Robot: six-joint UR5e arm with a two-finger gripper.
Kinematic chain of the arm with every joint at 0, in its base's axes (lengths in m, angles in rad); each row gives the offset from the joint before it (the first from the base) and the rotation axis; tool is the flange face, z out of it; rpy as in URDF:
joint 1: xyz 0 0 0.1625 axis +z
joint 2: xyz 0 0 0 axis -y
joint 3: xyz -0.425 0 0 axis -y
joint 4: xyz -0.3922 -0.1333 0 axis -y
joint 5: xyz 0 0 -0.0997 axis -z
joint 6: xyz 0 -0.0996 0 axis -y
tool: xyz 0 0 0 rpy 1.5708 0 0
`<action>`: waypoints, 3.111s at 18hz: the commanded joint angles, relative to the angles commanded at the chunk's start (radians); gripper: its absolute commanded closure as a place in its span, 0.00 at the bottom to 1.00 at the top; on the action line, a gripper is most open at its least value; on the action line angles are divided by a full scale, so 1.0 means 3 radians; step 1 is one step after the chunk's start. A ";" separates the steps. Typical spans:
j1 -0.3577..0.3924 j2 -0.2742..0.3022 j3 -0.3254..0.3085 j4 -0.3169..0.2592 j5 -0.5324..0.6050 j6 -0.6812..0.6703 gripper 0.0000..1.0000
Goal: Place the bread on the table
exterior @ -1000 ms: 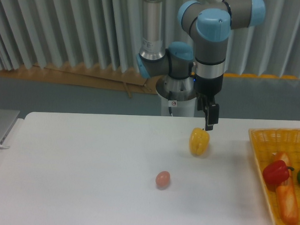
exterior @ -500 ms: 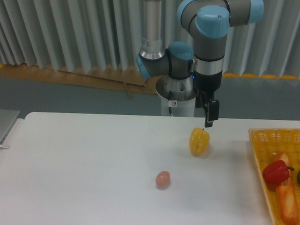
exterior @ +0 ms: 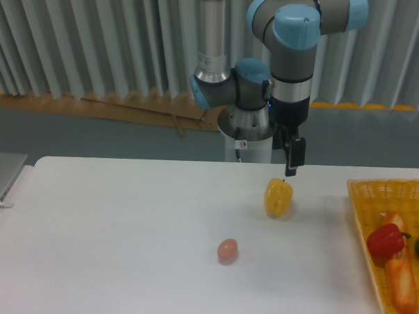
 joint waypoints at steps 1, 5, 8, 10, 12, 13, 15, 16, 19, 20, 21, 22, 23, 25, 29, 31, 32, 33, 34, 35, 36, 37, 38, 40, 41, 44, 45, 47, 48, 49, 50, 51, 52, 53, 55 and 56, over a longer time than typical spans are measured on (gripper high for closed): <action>0.0000 0.0000 0.0000 0.0000 0.0000 0.0000 0.00; 0.0000 0.0000 0.0000 0.0000 0.0005 0.0005 0.00; 0.0000 0.0000 -0.0005 0.0005 0.0005 0.0005 0.00; 0.0000 0.0000 -0.0010 0.0005 0.0000 0.0005 0.00; 0.0015 -0.0010 0.0000 0.0010 0.0000 0.0005 0.00; 0.0031 -0.0015 0.0000 0.0015 0.0000 0.0015 0.00; 0.0097 -0.0025 0.0005 0.0031 -0.0005 0.0026 0.00; 0.0097 -0.0036 0.0005 0.0031 -0.0005 0.0026 0.00; 0.0118 -0.0046 -0.0030 0.0091 0.0000 0.0020 0.00; 0.0128 -0.0046 -0.0086 0.0198 0.0005 0.0015 0.00; 0.0133 -0.0036 -0.0143 0.0336 0.0010 0.0010 0.00; 0.0133 -0.0036 -0.0179 0.0449 0.0025 0.0015 0.00; 0.0133 -0.0041 -0.0189 0.0470 0.0021 0.0010 0.00; 0.0153 -0.0046 -0.0184 0.0465 0.0000 0.0000 0.00; 0.0301 -0.0076 -0.0204 0.0486 -0.0031 0.0000 0.00; 0.0378 -0.0138 -0.0199 0.0496 -0.0061 0.0015 0.00; 0.0414 -0.0179 -0.0194 0.0496 -0.0061 0.0025 0.00; 0.0460 -0.0209 -0.0189 0.0496 -0.0056 0.0036 0.00; 0.0465 -0.0235 -0.0179 0.0491 -0.0046 0.0081 0.00; 0.0496 -0.0276 -0.0174 0.0496 -0.0056 0.0132 0.00; 0.0562 -0.0301 -0.0159 0.0496 -0.0076 0.0143 0.00; 0.0583 -0.0352 -0.0133 0.0496 -0.0122 0.0138 0.00; 0.0588 -0.0388 -0.0118 0.0491 -0.0168 0.0103 0.00; 0.0634 -0.0465 -0.0056 0.0481 -0.0189 0.0031 0.00; 0.0649 -0.0486 -0.0056 0.0476 -0.0245 -0.0081 0.00; 0.0752 -0.0542 -0.0046 0.0475 -0.0389 -0.0347 0.00; 0.0752 -0.0593 -0.0051 0.0491 -0.0394 -0.0419 0.00; 0.0797 -0.0710 0.0086 0.0557 -0.0373 -0.0445 0.00; 0.0813 -0.0756 0.0138 0.0567 -0.0373 -0.0430 0.00; 0.0828 -0.0772 0.0168 0.0593 -0.0363 -0.0435 0.00; 0.0833 -0.0797 0.0189 0.0664 -0.0312 -0.0440 0.00; 0.0839 -0.0813 0.0194 0.0751 -0.0236 -0.0460 0.00; 0.0839 -0.0818 0.0199 0.0812 -0.0169 -0.0465 0.00; 0.0844 -0.0854 0.0225 0.0848 -0.0138 -0.0470 0.00; 0.0879 -0.0940 0.0296 0.0859 -0.0138 -0.0481 0.00; 0.0925 -0.0981 0.0327 0.0859 -0.0138 -0.0476 0.00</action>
